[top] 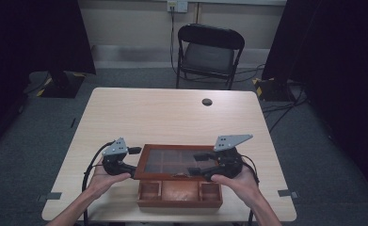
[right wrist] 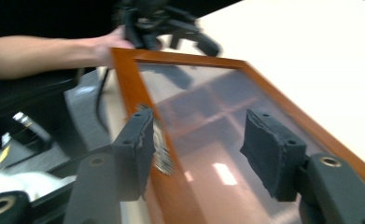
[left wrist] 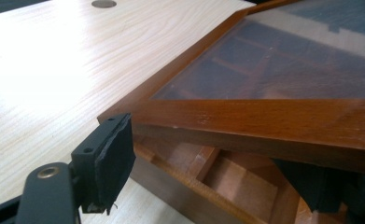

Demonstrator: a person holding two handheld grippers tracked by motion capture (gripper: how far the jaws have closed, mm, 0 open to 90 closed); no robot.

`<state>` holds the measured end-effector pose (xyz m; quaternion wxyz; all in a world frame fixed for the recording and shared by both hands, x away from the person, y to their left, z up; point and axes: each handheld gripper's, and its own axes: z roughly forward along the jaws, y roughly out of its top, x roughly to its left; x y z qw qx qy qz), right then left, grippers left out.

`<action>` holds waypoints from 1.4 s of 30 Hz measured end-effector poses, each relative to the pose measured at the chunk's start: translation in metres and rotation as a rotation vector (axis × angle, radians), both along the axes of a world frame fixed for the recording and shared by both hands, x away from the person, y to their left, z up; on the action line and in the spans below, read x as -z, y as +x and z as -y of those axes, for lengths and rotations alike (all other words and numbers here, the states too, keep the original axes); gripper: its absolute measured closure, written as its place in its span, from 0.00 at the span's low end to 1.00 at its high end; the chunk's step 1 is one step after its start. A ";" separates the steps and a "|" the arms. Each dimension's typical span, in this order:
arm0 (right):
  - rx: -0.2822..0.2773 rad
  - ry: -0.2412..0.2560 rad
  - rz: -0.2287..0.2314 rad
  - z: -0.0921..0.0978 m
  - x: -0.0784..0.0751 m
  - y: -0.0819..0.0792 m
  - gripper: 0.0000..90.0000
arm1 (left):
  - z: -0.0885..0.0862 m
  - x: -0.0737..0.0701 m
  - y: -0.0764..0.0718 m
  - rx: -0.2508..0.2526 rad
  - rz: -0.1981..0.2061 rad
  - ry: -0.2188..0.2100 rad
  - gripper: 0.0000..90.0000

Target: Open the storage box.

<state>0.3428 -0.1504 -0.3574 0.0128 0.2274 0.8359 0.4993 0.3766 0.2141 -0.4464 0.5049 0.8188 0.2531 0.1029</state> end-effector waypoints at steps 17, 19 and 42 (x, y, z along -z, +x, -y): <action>0.118 0.020 0.043 0.043 0.012 -0.007 0.20 | 0.001 -0.017 -0.001 -0.008 0.014 -0.101 0.29; 0.121 0.022 0.041 0.045 0.014 -0.006 0.20 | 0.001 -0.019 0.000 -0.011 0.014 -0.107 0.31; 0.203 0.050 0.043 0.059 0.024 0.028 0.39 | 0.006 -0.036 0.010 -0.011 0.044 -0.099 0.36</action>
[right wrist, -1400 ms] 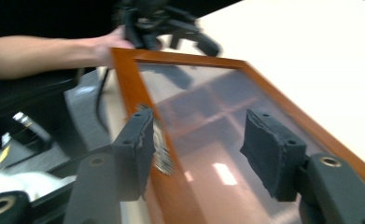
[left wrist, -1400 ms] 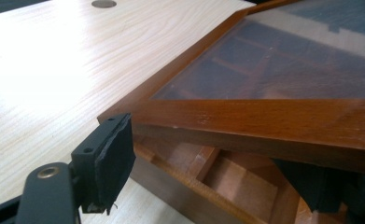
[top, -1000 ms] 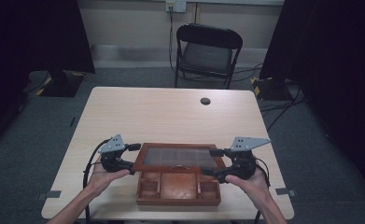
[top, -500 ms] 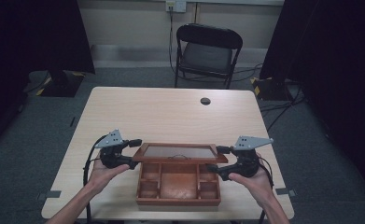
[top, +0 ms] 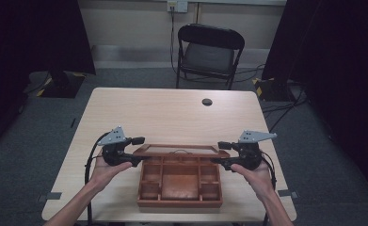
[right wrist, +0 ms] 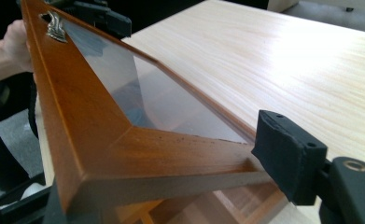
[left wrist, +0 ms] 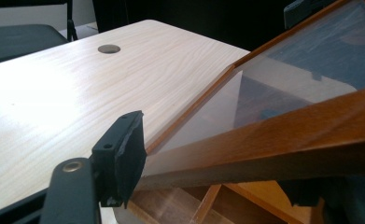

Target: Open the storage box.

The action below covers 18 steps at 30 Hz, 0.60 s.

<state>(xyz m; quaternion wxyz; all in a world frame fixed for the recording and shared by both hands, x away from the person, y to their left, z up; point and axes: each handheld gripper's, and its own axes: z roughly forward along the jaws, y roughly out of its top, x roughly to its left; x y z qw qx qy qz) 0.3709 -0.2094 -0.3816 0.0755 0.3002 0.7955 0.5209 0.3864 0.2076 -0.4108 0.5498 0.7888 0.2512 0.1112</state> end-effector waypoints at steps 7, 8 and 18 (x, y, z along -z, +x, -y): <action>0.005 0.020 0.007 0.001 -0.001 0.005 0.46 | 0.003 -0.003 0.003 0.004 -0.005 -0.014 0.38; 0.006 0.024 0.009 0.001 -0.001 0.006 0.46 | 0.004 -0.003 0.004 0.003 -0.004 -0.019 0.38; 0.017 0.032 0.015 0.000 -0.005 0.013 0.49 | 0.005 -0.001 0.010 -0.002 -0.003 -0.028 0.50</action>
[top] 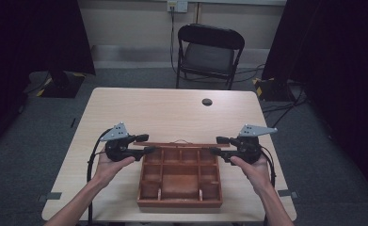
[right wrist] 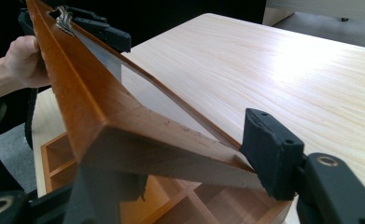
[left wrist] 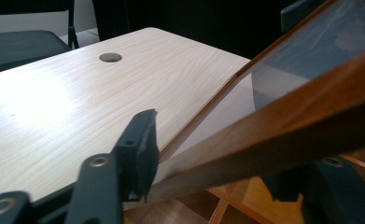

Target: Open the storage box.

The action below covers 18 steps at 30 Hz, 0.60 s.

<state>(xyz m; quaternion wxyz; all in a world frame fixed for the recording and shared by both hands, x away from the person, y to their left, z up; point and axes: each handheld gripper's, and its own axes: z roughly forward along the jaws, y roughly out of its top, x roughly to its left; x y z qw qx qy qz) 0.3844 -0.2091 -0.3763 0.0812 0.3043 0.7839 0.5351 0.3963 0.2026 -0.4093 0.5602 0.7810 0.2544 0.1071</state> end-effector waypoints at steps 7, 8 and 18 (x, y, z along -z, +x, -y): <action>0.011 0.009 0.000 -0.001 0.000 0.004 0.49 | 0.001 0.001 0.003 0.001 -0.004 0.008 0.53; 0.013 0.010 -0.001 -0.001 0.000 0.004 0.49 | 0.001 0.000 0.004 -0.001 -0.002 0.010 0.54; 0.032 0.029 0.006 -0.001 -0.001 0.010 0.50 | 0.000 -0.003 0.011 0.003 -0.001 0.023 0.59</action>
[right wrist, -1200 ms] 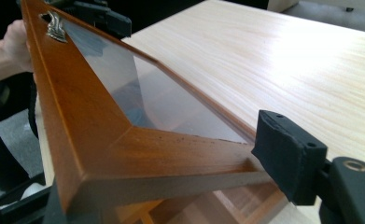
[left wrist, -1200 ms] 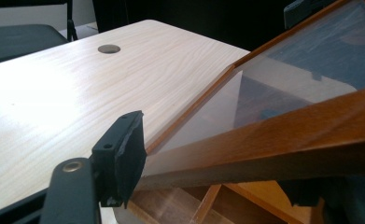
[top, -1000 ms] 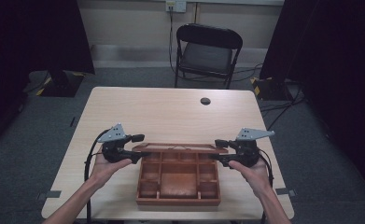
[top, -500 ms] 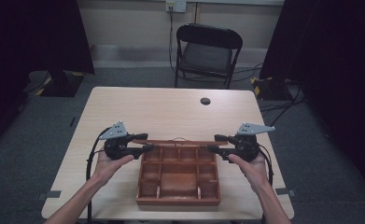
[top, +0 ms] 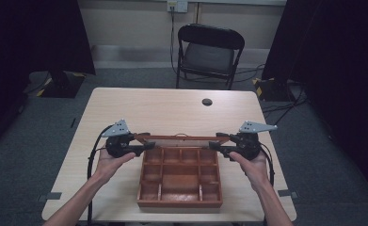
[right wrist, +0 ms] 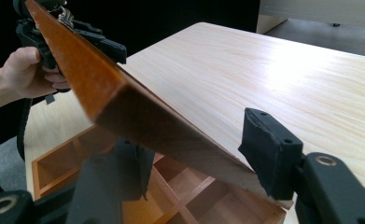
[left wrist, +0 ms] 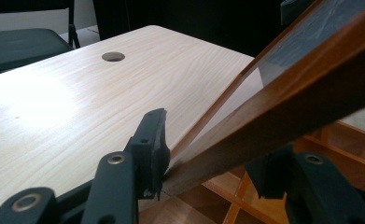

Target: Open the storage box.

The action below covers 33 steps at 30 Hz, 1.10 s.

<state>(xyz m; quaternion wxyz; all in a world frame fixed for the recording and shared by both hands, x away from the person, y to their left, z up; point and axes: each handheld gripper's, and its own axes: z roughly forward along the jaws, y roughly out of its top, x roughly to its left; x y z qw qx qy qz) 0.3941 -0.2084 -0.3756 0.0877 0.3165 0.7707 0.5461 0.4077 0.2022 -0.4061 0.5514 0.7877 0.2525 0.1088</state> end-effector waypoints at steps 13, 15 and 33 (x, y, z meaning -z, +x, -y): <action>0.012 -0.007 -0.007 -0.003 0.002 0.009 0.50 | -0.001 -0.001 0.005 -0.008 -0.020 -0.017 0.59; 0.013 -0.008 -0.006 -0.003 0.003 0.010 0.49 | 0.000 -0.002 0.007 -0.010 -0.022 -0.009 0.59; 0.045 -0.009 -0.015 -0.001 0.010 0.024 0.49 | 0.000 -0.003 0.017 -0.028 -0.028 -0.020 0.61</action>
